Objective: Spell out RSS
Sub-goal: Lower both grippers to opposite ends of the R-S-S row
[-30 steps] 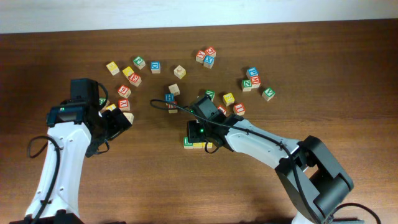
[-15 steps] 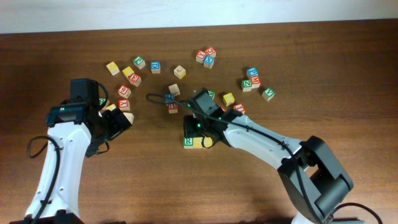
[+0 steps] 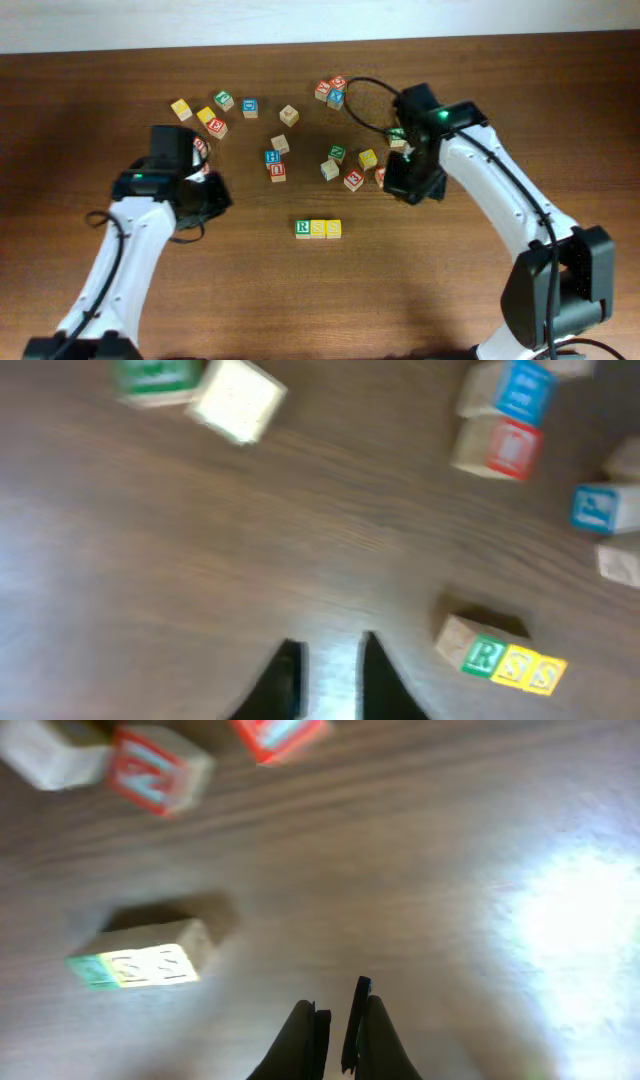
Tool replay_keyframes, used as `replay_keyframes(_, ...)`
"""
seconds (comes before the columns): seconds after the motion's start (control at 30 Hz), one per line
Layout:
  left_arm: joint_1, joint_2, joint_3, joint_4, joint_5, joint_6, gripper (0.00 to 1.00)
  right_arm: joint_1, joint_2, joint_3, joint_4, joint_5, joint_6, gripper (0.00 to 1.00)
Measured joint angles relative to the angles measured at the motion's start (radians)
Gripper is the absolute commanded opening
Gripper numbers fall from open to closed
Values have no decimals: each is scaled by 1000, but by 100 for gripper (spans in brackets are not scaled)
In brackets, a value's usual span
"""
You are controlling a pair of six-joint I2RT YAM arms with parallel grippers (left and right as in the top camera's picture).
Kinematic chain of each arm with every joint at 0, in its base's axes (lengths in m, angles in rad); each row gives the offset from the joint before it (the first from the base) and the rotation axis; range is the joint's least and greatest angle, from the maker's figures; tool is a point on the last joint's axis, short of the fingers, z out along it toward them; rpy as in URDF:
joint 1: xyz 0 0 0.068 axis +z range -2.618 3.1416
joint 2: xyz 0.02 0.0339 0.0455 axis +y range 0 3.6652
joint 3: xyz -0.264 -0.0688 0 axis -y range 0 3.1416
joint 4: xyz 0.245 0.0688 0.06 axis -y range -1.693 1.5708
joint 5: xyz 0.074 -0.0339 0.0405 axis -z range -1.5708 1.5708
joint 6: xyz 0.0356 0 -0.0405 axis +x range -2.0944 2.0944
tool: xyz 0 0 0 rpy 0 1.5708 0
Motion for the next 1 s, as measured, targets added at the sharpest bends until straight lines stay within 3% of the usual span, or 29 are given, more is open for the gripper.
replay_keyframes(0.27, -166, 217, -2, 118, 42, 1, 0, 51, -1, -208, 189, -2, -6, 4)
replay_keyframes(0.5, -192, 353, -5, 169, 114, -2, 0, 69, -1, -313, 355, -77, -6, 4)
replay_keyframes(1.0, -240, 359, -5, 126, 191, -1, 0, 153, 34, -406, 597, -201, 25, 4)
